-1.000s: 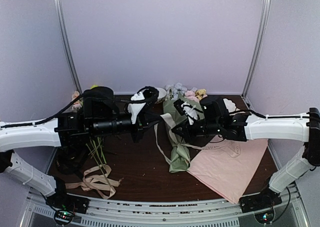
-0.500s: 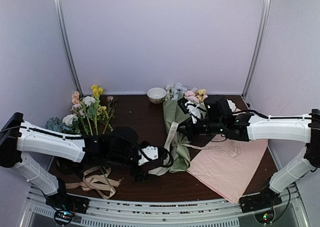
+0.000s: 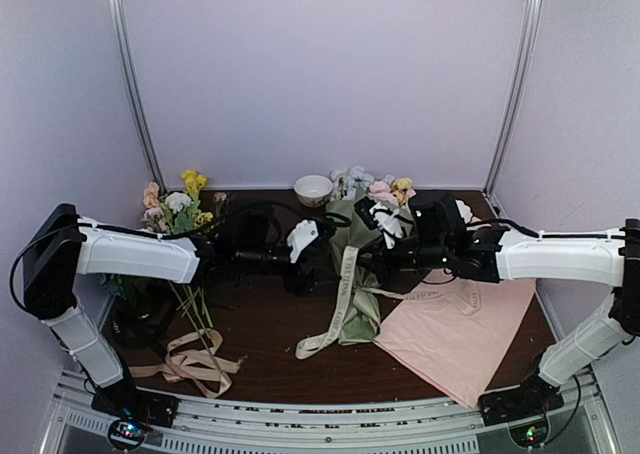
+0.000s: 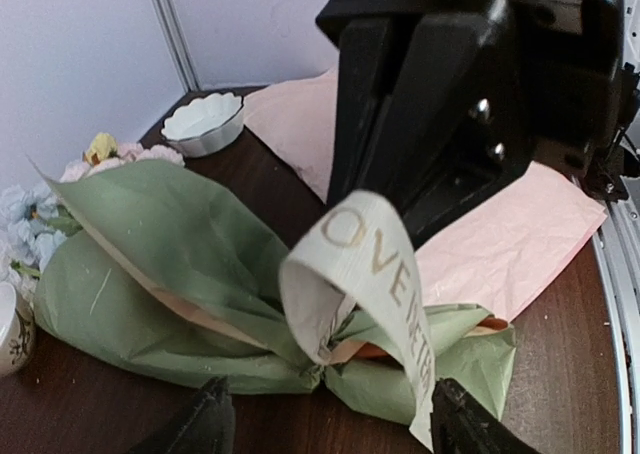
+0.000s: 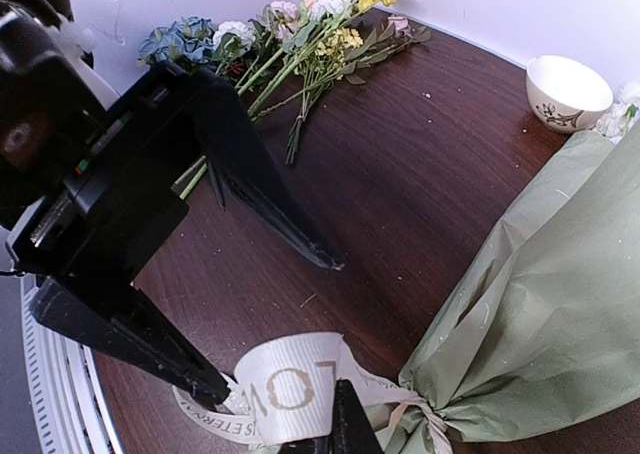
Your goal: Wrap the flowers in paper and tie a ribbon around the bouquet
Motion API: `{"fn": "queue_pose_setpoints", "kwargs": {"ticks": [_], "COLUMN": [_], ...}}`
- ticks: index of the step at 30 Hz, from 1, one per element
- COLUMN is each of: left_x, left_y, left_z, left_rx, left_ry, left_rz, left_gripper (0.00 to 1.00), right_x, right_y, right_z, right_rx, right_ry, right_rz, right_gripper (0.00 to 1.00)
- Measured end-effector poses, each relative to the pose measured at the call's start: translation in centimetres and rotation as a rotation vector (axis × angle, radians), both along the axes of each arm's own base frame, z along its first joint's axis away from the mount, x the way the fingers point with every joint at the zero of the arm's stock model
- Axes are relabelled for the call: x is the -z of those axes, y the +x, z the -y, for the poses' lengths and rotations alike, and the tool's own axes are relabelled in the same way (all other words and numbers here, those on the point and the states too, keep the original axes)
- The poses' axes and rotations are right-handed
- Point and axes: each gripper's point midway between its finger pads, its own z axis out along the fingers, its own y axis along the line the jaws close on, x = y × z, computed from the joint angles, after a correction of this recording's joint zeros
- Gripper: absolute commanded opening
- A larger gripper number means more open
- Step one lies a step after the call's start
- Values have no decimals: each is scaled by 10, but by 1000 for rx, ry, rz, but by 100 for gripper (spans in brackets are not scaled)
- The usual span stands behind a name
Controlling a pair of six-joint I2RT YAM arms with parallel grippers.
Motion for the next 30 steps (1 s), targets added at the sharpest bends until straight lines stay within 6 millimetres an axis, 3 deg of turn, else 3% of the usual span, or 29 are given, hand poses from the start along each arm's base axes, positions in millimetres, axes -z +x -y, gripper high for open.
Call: {"fn": "queue_pose_setpoints", "kwargs": {"ticks": [6, 10, 15, 18, 20, 22, 26, 28, 30], "left_x": [-33, -42, -32, -30, -30, -31, -32, -30, -25], "left_y": [-3, 2, 3, 2, 1, 2, 4, 6, 6], "left_z": [18, 25, 27, 28, 28, 28, 28, 27, 25], "left_rx": [72, 83, 95, 98, 101, 99, 79, 61, 38], "left_ry": [-80, -101, -84, -79, -79, -81, -93, -103, -105], "left_rz": [60, 90, 92, 89, 91, 90, 87, 85, 78], "left_gripper": [64, 40, 20, 0, 0, 0, 0, 0, 0], "right_x": [-3, -3, -3, -3, -3, -2, 5, 7, 12], "right_y": [-4, -5, -7, -7, -7, -6, 2, 15, 35], "right_z": [1, 0, -1, -1, -1, 1, 17, 41, 88], "right_rx": [-20, -30, -41, -41, -42, -38, 49, 159, 346], "right_ry": [-2, -1, 1, 0, 0, -4, -49, -70, -102], "right_rz": [7, 6, 4, 5, 4, 1, -21, -38, -65], "right_gripper": [0, 0, 0, 0, 0, 8, 34, 46, 57]}}
